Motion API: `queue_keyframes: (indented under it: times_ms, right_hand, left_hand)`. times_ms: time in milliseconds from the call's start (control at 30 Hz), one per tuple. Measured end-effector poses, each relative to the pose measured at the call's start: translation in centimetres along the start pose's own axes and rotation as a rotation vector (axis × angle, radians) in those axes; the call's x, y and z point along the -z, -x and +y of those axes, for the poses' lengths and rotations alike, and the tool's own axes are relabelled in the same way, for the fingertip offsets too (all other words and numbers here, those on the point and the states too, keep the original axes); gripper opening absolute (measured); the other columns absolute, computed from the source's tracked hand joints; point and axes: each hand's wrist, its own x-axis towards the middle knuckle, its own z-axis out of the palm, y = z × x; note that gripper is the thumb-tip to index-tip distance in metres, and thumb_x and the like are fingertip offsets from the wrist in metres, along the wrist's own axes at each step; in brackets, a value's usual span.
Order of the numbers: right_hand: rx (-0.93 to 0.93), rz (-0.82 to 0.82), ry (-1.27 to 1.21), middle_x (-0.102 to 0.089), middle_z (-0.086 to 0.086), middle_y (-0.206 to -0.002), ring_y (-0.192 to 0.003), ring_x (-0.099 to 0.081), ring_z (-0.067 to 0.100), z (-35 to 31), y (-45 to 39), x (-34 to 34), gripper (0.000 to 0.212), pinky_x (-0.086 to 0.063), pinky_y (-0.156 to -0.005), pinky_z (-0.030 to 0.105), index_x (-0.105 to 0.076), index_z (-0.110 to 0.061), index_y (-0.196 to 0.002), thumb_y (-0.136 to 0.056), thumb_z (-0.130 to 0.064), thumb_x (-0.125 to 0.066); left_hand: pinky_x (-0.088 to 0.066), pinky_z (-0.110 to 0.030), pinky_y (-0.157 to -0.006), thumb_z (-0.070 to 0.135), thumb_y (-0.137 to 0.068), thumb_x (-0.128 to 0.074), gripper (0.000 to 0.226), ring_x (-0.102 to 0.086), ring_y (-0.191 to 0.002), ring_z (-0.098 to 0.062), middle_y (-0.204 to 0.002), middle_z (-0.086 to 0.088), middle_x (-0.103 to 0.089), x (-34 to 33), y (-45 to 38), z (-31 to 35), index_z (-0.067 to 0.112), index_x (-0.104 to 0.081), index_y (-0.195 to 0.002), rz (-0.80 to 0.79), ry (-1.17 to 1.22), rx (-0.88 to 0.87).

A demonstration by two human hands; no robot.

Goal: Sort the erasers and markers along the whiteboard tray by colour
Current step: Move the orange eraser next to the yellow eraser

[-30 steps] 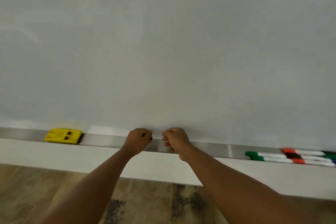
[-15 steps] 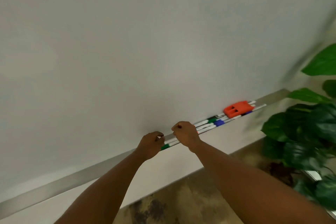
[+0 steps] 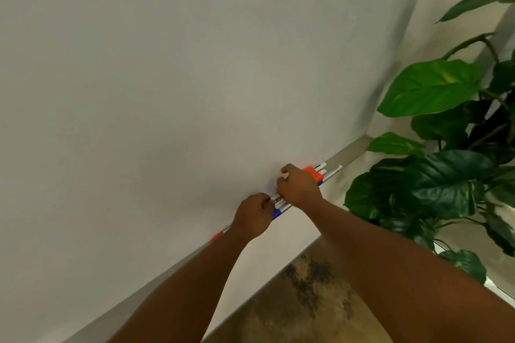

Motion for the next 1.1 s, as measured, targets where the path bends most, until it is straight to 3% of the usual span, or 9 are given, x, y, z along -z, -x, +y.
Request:
queue_keyframes:
  times_ms: [200,367,433,500,633,733,900,1100]
  right_hand:
    - [-0.125,0.081,0.087,-0.064,0.014,-0.097,-0.089,-0.061,0.033,4.9,-3.7,0.3,0.022,-0.053,-0.073,0.039,-0.057,-0.011,-0.098,-0.086,-0.028,-0.049]
    - [-0.234,0.066,0.164,-0.056,0.014,-0.114,-0.108,-0.051,0.035,6.8,-5.1,0.0,0.034,-0.049,-0.088,0.047,-0.056,-0.012,-0.11,-0.084,-0.032,-0.046]
    - [-0.289,0.044,0.149,-0.054,0.015,-0.121,-0.116,-0.046,0.038,7.2,-5.6,-0.3,0.042,-0.045,-0.093,0.049,-0.051,-0.011,-0.121,-0.084,-0.03,-0.046]
    - [-0.324,0.035,0.12,-0.052,0.016,-0.126,-0.12,-0.044,0.039,7.5,-6.0,-0.7,0.049,-0.042,-0.096,0.051,-0.045,-0.009,-0.129,-0.085,-0.031,-0.045]
    - [-0.337,0.036,0.08,-0.051,0.016,-0.127,-0.12,-0.044,0.039,7.9,-6.3,-1.1,0.049,-0.041,-0.098,0.052,-0.044,-0.011,-0.129,-0.085,-0.033,-0.045]
    - [-0.318,0.042,0.056,-0.051,0.021,-0.124,-0.116,-0.046,0.041,8.1,-6.4,-1.4,0.047,-0.041,-0.097,0.049,-0.046,-0.01,-0.125,-0.084,-0.032,-0.046]
    - [-0.337,0.108,0.032,-0.044,0.024,-0.13,-0.118,-0.043,0.045,8.5,-5.7,-1.3,0.056,-0.036,-0.101,0.045,-0.04,-0.008,-0.137,-0.087,-0.031,-0.048]
    - [-0.372,0.122,-0.053,-0.046,0.022,-0.121,-0.112,-0.05,0.042,7.0,-2.7,-1.6,0.044,-0.041,-0.096,0.042,-0.056,-0.008,-0.118,-0.087,-0.038,-0.046]
  left_hand:
    - [-0.048,-0.039,-0.077,0.022,-0.091,-0.05,0.024,-0.062,-0.089,-0.038,-0.09,-0.019,-0.068,-2.7,-4.7,1.4,0.006,-0.061,-0.076,0.1,0.048,0.109]
    - [-0.045,-0.036,-0.065,0.028,-0.091,-0.053,0.039,-0.064,-0.083,-0.04,-0.083,-0.022,-0.069,-4.1,-6.0,1.3,0.009,-0.047,-0.057,0.113,0.057,0.192]
    - [-0.042,-0.035,-0.063,0.028,-0.091,-0.053,0.039,-0.064,-0.081,-0.04,-0.082,-0.024,-0.069,-4.3,-6.1,1.2,0.005,-0.055,-0.06,0.101,0.076,0.204]
    - [-0.049,-0.038,-0.065,0.026,-0.09,-0.052,0.037,-0.067,-0.077,-0.04,-0.078,-0.024,-0.07,-4.4,-6.5,1.1,0.001,-0.062,-0.066,0.067,0.134,0.222]
    - [-0.06,-0.045,-0.069,0.027,-0.081,-0.05,0.032,-0.072,-0.067,-0.035,-0.071,-0.02,-0.072,-4.8,-7.0,1.0,0.001,-0.067,-0.072,-0.011,0.278,0.255]
    - [-0.061,-0.047,-0.069,0.021,-0.084,-0.052,0.027,-0.072,-0.069,-0.034,-0.071,-0.018,-0.072,-5.4,-7.4,0.6,0.003,-0.07,-0.078,-0.01,0.361,0.289]
    - [-0.05,-0.036,-0.057,0.02,-0.081,-0.056,0.022,-0.06,-0.056,-0.028,-0.056,-0.007,-0.059,-5.5,-6.8,0.5,0.004,-0.069,-0.073,0.026,0.402,0.307]
    - [-0.058,-0.043,-0.065,0.022,-0.079,-0.063,0.02,-0.069,-0.069,-0.035,-0.07,-0.016,-0.07,-4.3,-4.5,-1.9,0.004,-0.07,-0.073,0.069,0.282,0.28]
